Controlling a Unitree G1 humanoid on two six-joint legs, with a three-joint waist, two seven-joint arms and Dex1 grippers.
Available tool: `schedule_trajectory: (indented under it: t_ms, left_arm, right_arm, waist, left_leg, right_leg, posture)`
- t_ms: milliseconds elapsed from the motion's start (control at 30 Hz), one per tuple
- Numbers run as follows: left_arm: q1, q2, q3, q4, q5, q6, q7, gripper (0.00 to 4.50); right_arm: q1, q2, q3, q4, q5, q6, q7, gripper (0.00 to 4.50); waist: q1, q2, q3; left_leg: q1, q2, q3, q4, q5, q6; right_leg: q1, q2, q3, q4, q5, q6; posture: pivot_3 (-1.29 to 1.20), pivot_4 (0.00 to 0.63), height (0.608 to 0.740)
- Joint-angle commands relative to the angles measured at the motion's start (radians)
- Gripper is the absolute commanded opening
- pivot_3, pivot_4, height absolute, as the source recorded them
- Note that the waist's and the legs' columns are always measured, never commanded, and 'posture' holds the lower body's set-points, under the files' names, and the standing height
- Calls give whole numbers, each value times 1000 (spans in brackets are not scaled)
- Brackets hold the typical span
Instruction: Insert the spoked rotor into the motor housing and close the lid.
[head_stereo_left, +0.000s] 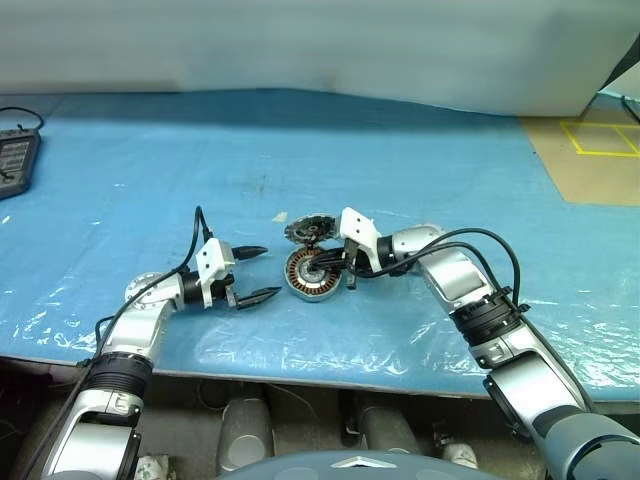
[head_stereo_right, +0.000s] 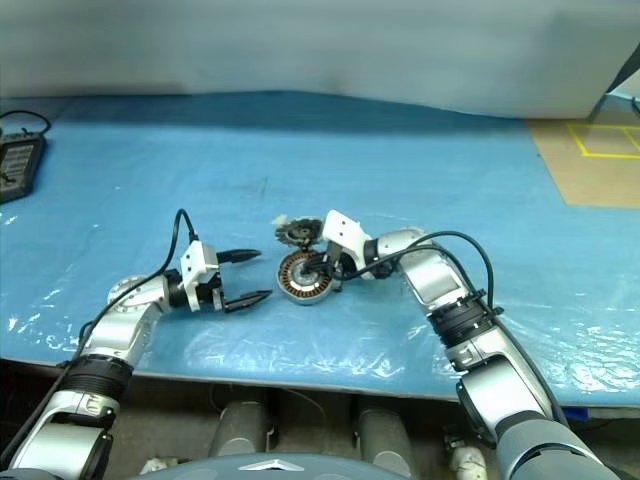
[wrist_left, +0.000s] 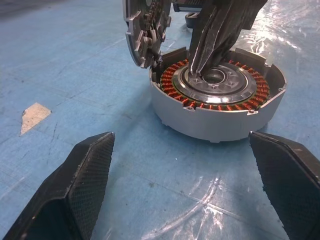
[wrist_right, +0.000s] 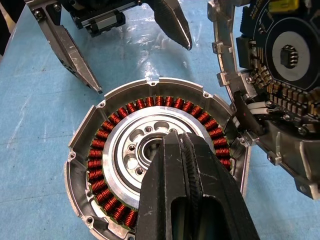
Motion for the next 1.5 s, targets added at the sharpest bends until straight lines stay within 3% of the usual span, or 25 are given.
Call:
schedule_trajectory:
  t_ms: [33,600,1333,1500]
  left_arm:
    - [-13,3,2,-3,-1,-20,0,4500]
    - [-11,0,-2,-4,1,-19,-1,4500]
    - [0,0,0,-12,0,-18,7,4500]
    - [2,-1,1,-14,-3,-15,5,4500]
  right_arm:
    - [13,-12,10,-11,-20,-17,-1,44]
    - [32,-18,-22,-114,57,10,45,44]
    - [34,-75,55,-49,-71,-67,35,44]
    - [36,-57,-48,-142,80,-3,74,44]
  waist:
    - [0,0,0]
    - [1,0,0]
    - [2,0,0]
    - [2,0,0]
  left_leg:
    - [0,0,0,0,0,0]
    - [0,-1,0,0,0,0]
    - [2,-1,0,0,0,1]
    - [2,-1,0,0,-1,2]
  right_leg:
    - [0,0,0,0,0,0]
    - [1,-1,0,0,0,0]
    - [3,-2,-1,0,0,0]
    - [3,-2,-1,0,0,0]
  posture:
    - [0,150,740]
    - [0,150,740]
    - [0,150,740]
    - [0,150,740]
